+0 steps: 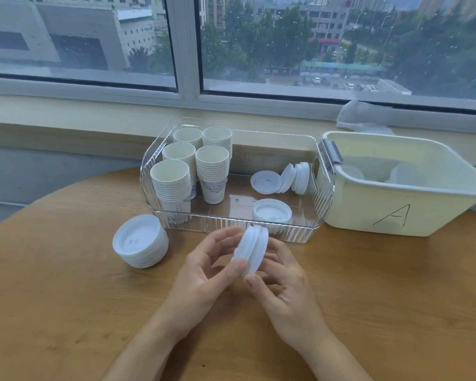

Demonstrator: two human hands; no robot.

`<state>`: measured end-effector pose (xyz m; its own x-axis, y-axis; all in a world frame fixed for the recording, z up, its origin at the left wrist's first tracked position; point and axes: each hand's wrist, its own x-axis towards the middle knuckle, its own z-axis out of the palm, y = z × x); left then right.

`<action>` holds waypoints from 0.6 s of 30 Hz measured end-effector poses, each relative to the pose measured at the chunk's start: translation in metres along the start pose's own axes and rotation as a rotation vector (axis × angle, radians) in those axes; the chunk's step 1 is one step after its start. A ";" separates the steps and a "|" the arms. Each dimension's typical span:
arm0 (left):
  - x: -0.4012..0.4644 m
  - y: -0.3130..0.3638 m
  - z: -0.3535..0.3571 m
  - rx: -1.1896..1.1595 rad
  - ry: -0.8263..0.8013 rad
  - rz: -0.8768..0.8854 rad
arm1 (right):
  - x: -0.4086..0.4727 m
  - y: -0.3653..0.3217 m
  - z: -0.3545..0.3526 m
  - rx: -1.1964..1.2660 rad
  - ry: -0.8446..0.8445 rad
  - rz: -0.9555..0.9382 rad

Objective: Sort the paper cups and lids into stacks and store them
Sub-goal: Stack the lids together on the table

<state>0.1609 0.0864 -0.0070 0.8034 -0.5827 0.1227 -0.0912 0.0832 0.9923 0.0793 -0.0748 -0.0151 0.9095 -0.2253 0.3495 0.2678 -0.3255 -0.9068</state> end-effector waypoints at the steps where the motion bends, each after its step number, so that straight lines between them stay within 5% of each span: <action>1: 0.000 -0.001 -0.001 0.023 0.005 0.010 | 0.000 0.001 0.000 0.025 -0.003 0.013; 9: 0.002 -0.002 0.003 0.028 -0.001 0.042 | -0.002 0.005 -0.006 -0.197 0.101 -0.125; 14: 0.001 -0.001 0.002 -0.079 0.025 0.038 | -0.006 0.010 -0.003 -0.353 0.025 -0.231; 18: 0.000 0.001 0.001 -0.108 0.026 0.047 | -0.006 0.007 -0.004 -0.128 -0.029 -0.031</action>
<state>0.1605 0.0859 -0.0056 0.8147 -0.5553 0.1669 -0.0660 0.1972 0.9781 0.0745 -0.0795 -0.0224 0.9107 -0.1870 0.3683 0.2551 -0.4467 -0.8576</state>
